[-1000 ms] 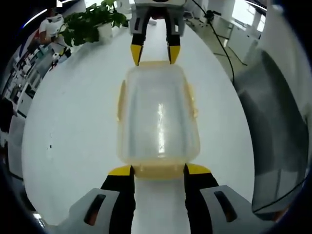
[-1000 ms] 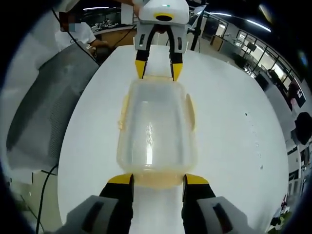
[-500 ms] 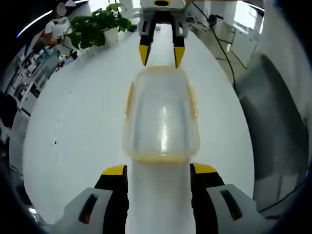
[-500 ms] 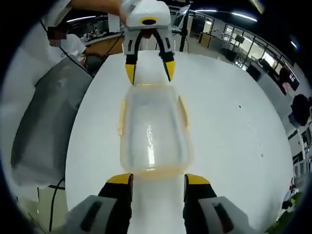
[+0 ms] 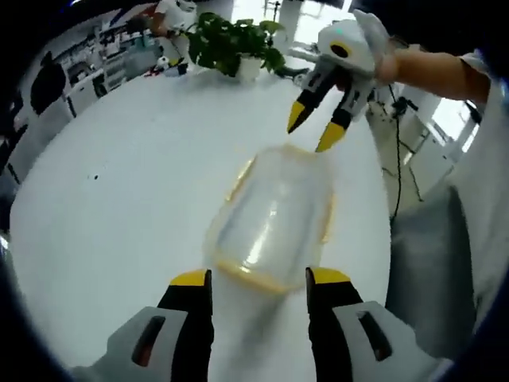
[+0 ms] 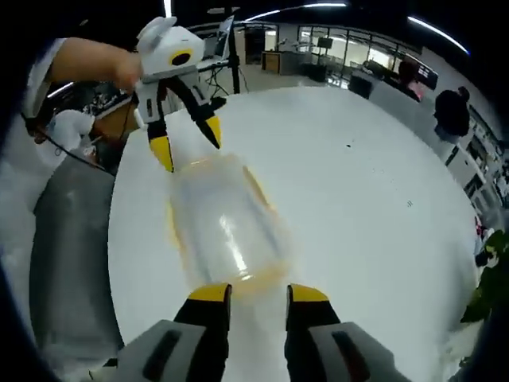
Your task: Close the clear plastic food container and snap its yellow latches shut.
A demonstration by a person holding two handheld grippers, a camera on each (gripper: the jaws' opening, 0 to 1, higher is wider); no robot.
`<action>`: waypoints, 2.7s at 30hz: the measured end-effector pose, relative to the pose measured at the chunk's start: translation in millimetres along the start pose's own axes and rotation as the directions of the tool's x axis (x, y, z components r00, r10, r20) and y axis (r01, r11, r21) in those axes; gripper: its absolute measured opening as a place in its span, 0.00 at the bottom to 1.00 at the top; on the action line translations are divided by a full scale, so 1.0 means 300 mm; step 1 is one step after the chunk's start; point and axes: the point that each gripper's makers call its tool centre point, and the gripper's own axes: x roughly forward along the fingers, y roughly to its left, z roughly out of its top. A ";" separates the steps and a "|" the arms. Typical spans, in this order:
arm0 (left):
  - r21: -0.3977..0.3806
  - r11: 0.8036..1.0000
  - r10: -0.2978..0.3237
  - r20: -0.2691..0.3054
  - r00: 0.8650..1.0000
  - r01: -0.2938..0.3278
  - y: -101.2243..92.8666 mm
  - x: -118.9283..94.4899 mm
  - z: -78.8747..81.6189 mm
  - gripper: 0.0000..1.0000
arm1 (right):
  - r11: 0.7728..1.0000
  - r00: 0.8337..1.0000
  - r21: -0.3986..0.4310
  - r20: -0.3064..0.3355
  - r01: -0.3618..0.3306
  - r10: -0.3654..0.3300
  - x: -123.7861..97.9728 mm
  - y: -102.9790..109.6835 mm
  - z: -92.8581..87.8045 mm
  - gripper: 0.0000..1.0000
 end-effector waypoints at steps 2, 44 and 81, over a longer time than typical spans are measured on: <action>-0.051 0.999 0.005 0.004 1.000 -0.005 -0.009 0.003 -0.003 0.47 | 0.998 1.000 0.063 0.010 -0.005 0.005 0.005 0.012 0.012 0.25; -0.534 0.841 0.141 0.059 0.988 -0.088 -0.015 0.072 -0.002 0.34 | 0.883 0.992 0.453 -0.078 0.125 -0.100 0.093 0.049 0.026 0.32; -0.366 0.927 0.113 0.058 0.992 -0.084 -0.009 0.057 -0.001 0.38 | 0.973 0.997 0.226 -0.072 0.053 -0.038 0.049 0.034 0.035 0.31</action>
